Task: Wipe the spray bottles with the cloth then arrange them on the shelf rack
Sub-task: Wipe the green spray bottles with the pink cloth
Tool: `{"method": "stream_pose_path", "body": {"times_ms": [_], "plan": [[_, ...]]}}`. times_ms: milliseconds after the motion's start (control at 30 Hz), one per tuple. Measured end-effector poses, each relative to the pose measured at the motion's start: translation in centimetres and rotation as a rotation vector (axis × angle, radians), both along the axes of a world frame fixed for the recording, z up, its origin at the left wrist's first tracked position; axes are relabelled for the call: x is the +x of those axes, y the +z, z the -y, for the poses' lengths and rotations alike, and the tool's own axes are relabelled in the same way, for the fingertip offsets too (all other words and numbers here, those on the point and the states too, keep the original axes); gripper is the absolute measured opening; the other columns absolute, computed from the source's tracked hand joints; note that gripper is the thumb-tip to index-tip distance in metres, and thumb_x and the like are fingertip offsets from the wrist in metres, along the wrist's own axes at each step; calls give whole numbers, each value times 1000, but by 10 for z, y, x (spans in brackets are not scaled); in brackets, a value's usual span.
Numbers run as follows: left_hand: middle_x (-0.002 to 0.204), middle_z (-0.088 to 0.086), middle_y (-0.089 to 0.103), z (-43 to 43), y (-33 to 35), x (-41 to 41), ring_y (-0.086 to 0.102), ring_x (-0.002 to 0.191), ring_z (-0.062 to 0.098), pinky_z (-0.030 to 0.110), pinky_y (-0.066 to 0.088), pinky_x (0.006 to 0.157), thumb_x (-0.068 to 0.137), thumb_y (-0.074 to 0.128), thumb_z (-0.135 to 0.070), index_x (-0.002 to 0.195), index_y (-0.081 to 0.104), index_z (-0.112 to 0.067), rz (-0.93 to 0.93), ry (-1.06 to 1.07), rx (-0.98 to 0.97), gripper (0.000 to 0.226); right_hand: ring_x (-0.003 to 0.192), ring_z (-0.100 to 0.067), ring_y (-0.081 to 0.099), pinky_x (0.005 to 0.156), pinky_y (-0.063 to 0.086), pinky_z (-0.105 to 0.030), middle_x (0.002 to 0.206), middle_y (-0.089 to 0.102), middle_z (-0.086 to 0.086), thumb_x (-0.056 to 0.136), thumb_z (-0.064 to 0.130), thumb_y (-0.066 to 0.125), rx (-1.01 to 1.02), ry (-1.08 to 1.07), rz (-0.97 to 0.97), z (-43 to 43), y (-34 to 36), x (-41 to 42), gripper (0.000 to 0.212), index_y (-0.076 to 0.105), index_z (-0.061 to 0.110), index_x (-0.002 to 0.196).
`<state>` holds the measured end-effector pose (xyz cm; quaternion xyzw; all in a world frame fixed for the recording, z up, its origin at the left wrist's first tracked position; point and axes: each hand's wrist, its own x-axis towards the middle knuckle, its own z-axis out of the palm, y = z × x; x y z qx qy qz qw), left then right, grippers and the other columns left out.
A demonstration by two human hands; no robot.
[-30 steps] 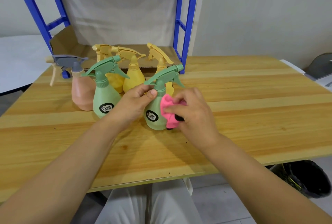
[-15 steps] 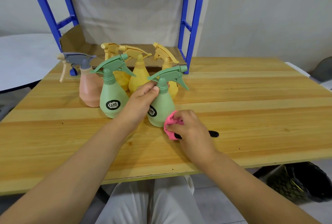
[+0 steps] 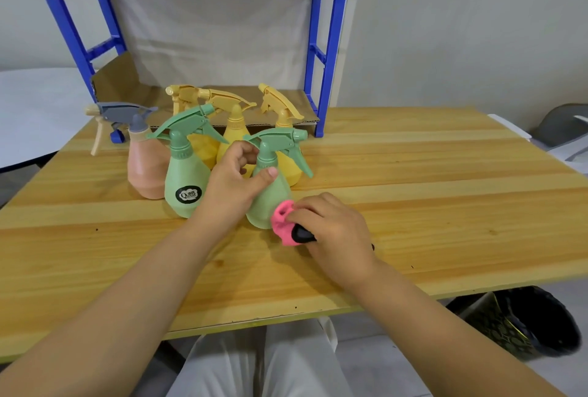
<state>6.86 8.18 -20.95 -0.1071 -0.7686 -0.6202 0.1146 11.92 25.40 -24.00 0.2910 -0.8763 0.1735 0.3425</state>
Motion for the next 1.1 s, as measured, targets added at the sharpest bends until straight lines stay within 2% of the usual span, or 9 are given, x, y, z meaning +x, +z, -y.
{"method": "stream_pose_path", "body": {"times_ms": [67, 133, 200, 300, 433, 600, 733, 900, 1100], "plan": [[99, -15, 57, 5, 2, -2, 54, 87, -15, 9, 41, 75, 82, 69, -18, 90, 48, -34, 3, -44, -5, 27, 74, -24, 62, 55, 46, -27, 90, 70, -2, 84, 5, 55, -53, -36, -218, 9, 6, -1, 21, 73, 14, 83], [103, -8, 61, 11, 2, -4, 56, 93, -4, 19, 43, 85, 82, 69, -18, 92, 51, -32, 23, -83, -9, 25, 74, -25, 64, 60, 48, -29, 92, 72, -4, 88, 7, 59, -63, -74, -375, 19, 8, -7, 18, 75, 14, 84], [102, -3, 66, 14, 2, -4, 60, 92, 4, 23, 46, 86, 82, 69, -19, 94, 54, -30, 40, -138, 9, 22, 76, -23, 65, 57, 49, -28, 97, 72, -4, 88, 9, 62, -29, -90, -415, 25, 2, -14, 16, 76, 16, 89], [97, -6, 68, 18, 4, -4, 62, 85, -3, 14, 48, 79, 82, 68, -17, 94, 56, -28, 37, -186, 30, 21, 79, -19, 61, 50, 47, -26, 105, 70, -4, 84, 8, 63, 36, -75, -332, 26, -8, -18, 23, 73, 19, 102], [92, -10, 65, 20, 2, -7, 60, 79, -10, 7, 45, 74, 83, 67, -11, 95, 57, -26, 24, -188, 26, 22, 91, -22, 53, 51, 45, -24, 110, 66, -8, 80, 16, 60, 111, 36, -176, 15, -13, -18, 32, 67, 19, 111], [103, -4, 57, 24, -4, -13, 57, 89, 5, 18, 46, 82, 83, 68, -19, 108, 60, -19, 16, -159, -58, 27, 89, -27, 63, 52, 54, -35, 105, 66, -9, 82, 19, 53, 193, 184, 31, -7, -23, -14, 28, 71, 18, 103], [105, 3, 53, 25, -1, -10, 57, 102, 18, 25, 47, 94, 83, 66, -16, 115, 60, -17, -24, -208, -105, 32, 94, -24, 62, 68, 56, -32, 106, 66, -11, 82, 19, 55, 76, 161, 18, -15, -3, -20, 26, 72, 14, 102], [100, 1, 57, 25, 3, -5, 55, 99, 8, 21, 44, 92, 85, 63, -21, 111, 60, -35, -38, -235, -143, 30, 99, -23, 61, 75, 54, -32, 107, 65, -12, 83, 8, 57, -129, 169, -33, -7, 10, -31, 24, 72, 11, 102], [97, -8, 58, 26, 3, -3, 55, 99, 7, 15, 42, 85, 89, 57, -20, 120, 61, -21, 4, -281, -147, 31, 101, -24, 60, 76, 53, -34, 109, 62, -11, 74, 0, 74, -232, 189, -30, 4, 4, -29, 31, 73, 13, 103]]}}
